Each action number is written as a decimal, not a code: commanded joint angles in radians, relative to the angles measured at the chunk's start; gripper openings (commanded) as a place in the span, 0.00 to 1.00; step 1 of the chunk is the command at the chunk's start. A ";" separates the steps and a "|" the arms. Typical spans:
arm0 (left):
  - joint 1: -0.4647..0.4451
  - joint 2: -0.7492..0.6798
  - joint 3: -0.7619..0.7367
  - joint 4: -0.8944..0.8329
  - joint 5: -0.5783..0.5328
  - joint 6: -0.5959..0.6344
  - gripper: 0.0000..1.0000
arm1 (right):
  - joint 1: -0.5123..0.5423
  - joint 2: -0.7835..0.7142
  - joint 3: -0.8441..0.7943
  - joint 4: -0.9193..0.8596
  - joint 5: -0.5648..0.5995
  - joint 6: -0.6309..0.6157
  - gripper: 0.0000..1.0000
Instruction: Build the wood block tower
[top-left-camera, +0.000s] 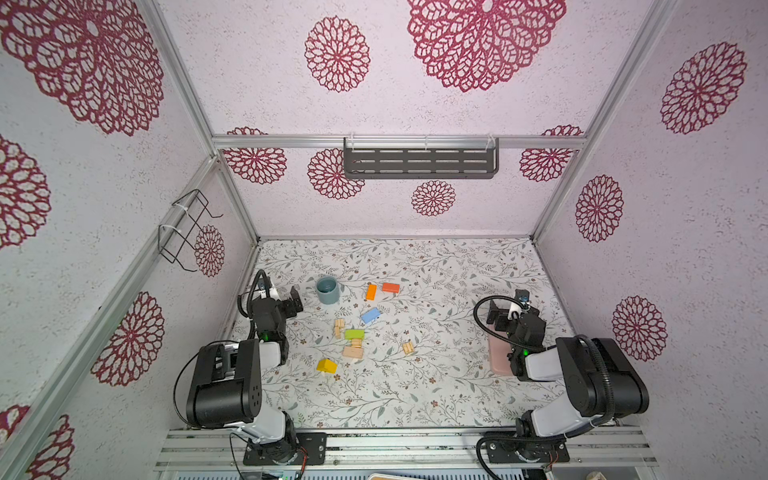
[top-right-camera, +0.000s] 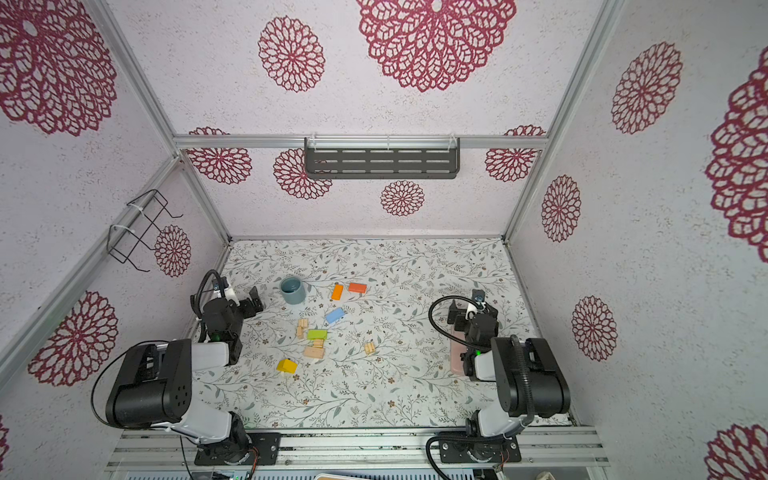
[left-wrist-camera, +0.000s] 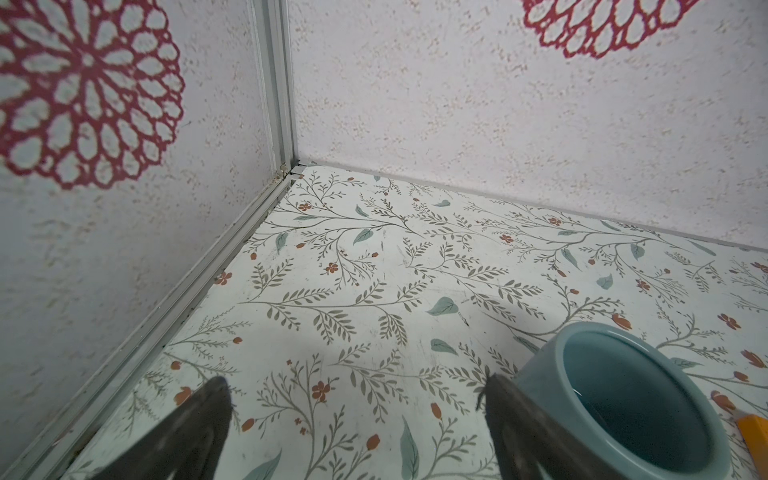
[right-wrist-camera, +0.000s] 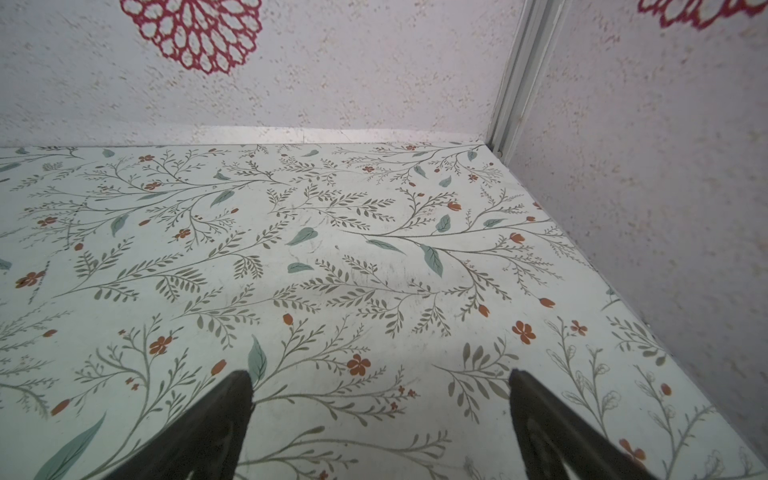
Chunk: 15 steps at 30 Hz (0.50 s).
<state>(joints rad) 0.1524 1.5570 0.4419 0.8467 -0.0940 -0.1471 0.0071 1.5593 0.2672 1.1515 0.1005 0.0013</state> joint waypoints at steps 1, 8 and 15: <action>-0.005 -0.008 -0.009 0.002 0.005 0.011 0.97 | -0.005 -0.026 -0.006 0.030 -0.002 0.014 0.99; -0.005 -0.007 -0.006 -0.002 0.007 0.010 0.97 | -0.006 -0.025 -0.003 0.028 -0.002 0.014 0.99; 0.010 -0.015 -0.018 0.014 0.025 0.000 0.97 | 0.004 -0.058 -0.023 0.039 0.057 0.018 0.99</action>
<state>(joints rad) 0.1535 1.5570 0.4419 0.8471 -0.0872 -0.1478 0.0074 1.5555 0.2642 1.1519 0.1089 0.0013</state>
